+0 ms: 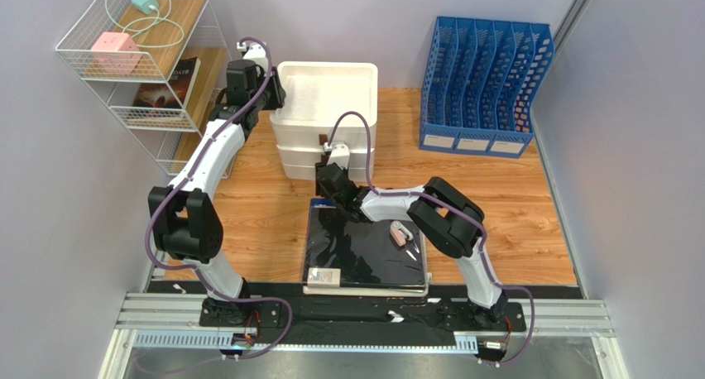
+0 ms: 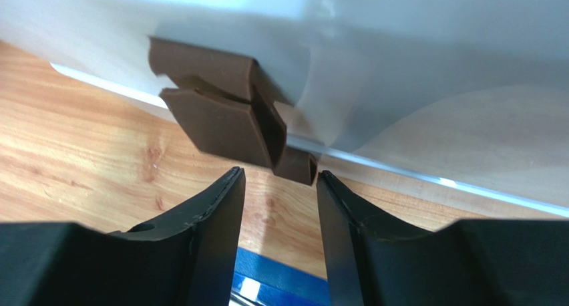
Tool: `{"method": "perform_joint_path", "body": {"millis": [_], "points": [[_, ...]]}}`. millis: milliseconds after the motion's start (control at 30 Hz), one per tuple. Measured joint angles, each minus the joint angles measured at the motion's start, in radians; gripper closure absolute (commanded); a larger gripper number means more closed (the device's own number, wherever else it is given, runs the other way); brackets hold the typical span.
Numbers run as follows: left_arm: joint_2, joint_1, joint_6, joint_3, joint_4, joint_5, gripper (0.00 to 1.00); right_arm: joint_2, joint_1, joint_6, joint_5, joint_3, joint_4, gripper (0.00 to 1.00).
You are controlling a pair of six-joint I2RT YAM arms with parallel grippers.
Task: Organize the desk
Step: Open the drawer in the storage box.
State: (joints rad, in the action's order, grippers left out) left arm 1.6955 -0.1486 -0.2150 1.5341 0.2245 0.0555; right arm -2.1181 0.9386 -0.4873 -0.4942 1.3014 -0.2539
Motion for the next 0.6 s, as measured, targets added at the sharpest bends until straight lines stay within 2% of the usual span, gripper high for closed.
{"method": "perform_joint_path", "body": {"millis": [100, 300, 400, 433, 600], "points": [[-0.011, 0.0, -0.007, -0.007, 0.013, 0.015, 0.58, -0.008, 0.002, -0.015, -0.018, -0.002, -0.033, 0.6], [-0.026, 0.0, -0.009, -0.017, 0.026, 0.023, 0.58, -0.008, 0.001, -0.055, -0.053, -0.022, -0.077, 0.79], [-0.031, 0.0, -0.009, -0.024, 0.026, 0.023, 0.59, -0.008, 0.001, -0.069, -0.06, -0.026, -0.082, 0.91], [-0.033, 0.0, -0.008, -0.026, 0.025, 0.023, 0.59, -0.008, 0.001, -0.071, -0.062, -0.027, -0.084, 0.98], [-0.045, 0.0, -0.008, -0.041, 0.019, 0.023, 0.59, -0.008, 0.001, -0.087, -0.071, -0.041, -0.106, 1.0]]}}
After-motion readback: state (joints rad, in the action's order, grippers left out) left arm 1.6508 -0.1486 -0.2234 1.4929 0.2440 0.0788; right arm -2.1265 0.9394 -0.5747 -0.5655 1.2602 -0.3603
